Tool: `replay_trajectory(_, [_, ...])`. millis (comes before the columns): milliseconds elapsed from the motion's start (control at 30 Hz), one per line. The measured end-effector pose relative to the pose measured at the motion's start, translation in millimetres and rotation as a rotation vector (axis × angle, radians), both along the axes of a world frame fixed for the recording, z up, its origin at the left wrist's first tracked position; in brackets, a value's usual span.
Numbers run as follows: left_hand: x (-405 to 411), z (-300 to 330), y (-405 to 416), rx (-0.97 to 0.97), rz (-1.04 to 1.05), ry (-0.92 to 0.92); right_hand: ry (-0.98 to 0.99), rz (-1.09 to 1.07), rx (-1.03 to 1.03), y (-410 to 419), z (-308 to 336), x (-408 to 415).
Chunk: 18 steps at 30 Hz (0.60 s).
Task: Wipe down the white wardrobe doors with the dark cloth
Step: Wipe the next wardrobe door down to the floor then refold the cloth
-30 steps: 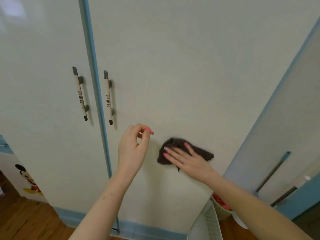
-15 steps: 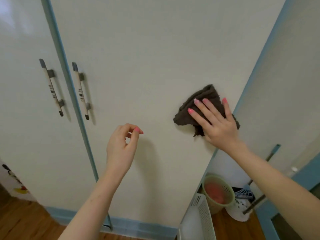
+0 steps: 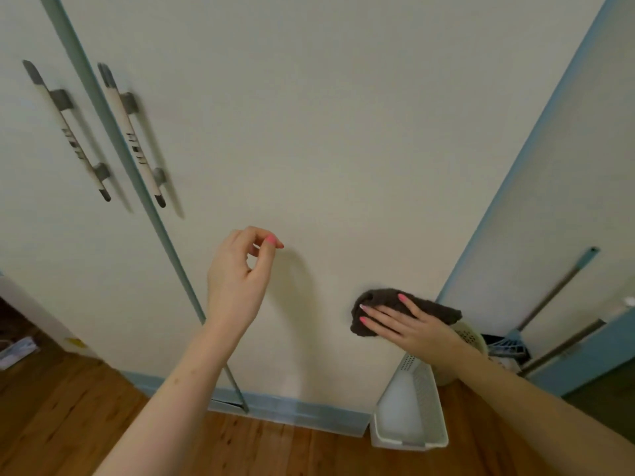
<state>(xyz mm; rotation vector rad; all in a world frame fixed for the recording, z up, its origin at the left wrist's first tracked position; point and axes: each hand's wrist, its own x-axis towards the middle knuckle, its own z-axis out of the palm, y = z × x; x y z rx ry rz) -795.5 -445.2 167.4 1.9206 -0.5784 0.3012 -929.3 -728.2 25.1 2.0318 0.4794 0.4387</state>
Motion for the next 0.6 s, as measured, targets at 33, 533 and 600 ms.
replay_trajectory(33, [1.4, -1.6, 2.0, 0.001, -0.007, -0.002, -0.008, 0.044, 0.017, -1.6, 4.1, 1.3])
replay_trajectory(533, [14.6, -36.5, 28.4, 0.111, 0.019, 0.037, -0.029, 0.147, 0.181, 36.0, -44.5, 47.6])
replay_trajectory(600, [16.1, -40.4, 36.3, 0.128, 0.028, 0.039, 0.151, 0.162, 0.044, 42.2, -70.5, 47.2])
